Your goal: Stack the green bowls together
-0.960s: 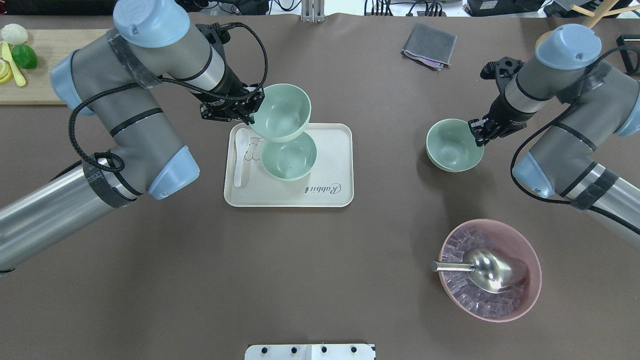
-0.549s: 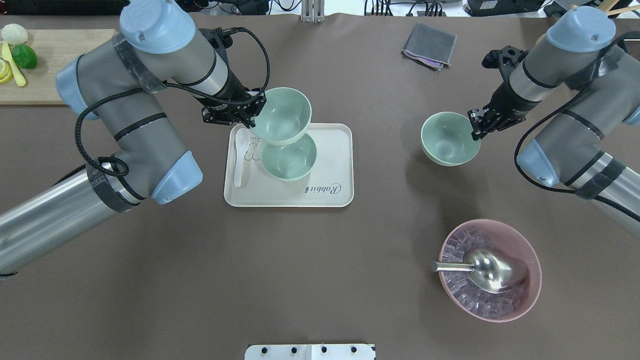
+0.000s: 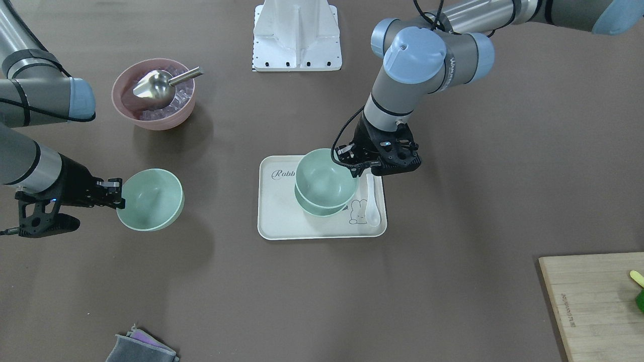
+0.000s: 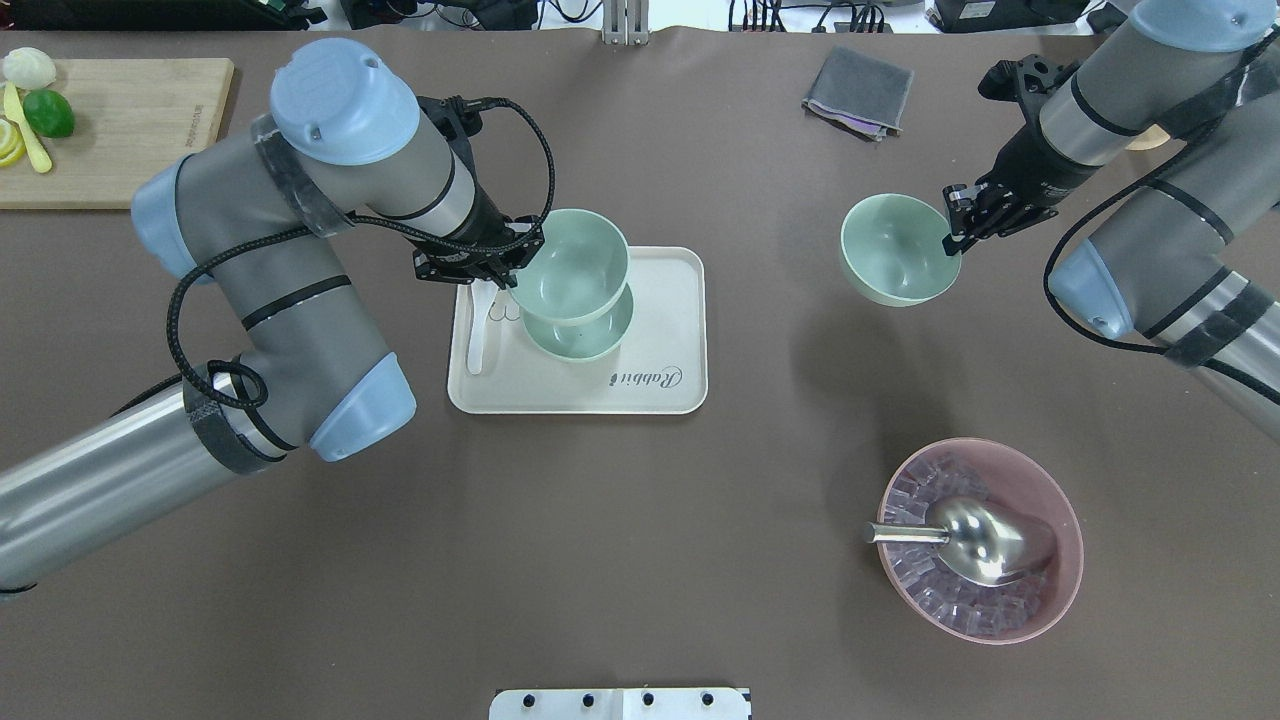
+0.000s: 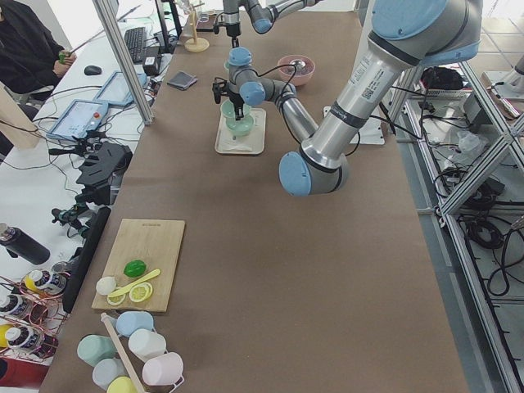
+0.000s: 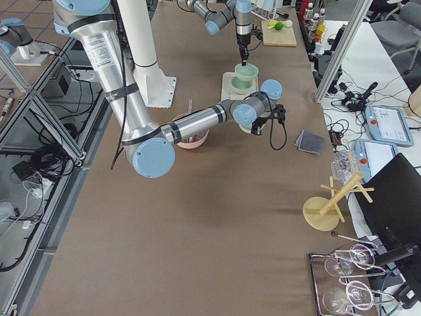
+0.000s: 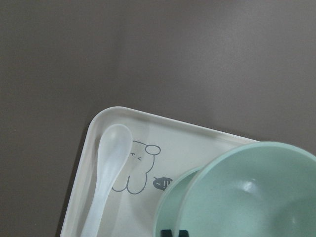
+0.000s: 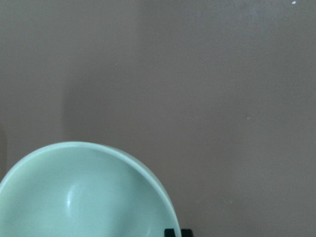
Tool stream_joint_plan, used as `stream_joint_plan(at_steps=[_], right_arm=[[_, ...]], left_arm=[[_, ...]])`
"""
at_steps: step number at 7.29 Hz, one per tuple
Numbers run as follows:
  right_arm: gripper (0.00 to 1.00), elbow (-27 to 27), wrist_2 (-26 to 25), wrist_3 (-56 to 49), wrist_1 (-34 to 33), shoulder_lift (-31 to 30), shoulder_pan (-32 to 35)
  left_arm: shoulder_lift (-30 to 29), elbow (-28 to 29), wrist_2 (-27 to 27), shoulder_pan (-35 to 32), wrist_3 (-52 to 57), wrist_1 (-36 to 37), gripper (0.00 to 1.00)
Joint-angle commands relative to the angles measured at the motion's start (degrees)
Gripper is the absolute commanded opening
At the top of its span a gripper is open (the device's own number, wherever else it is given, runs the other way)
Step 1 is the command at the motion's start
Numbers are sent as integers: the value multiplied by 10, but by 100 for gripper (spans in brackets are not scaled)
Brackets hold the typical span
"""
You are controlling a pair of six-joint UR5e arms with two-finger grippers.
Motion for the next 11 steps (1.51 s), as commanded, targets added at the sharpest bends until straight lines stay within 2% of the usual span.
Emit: stream_joint_plan(at_steps=[1,7,11], right_arm=[[0,0,1,1,0,4,0],[0,0,1,1,0,7,0],[0,0,-1,0,0,7,0]], left_arm=[[6,-16,46,34,0,15,0],[5,4,43,37,6,9,0],[5,31,43,36,6,-29,0]])
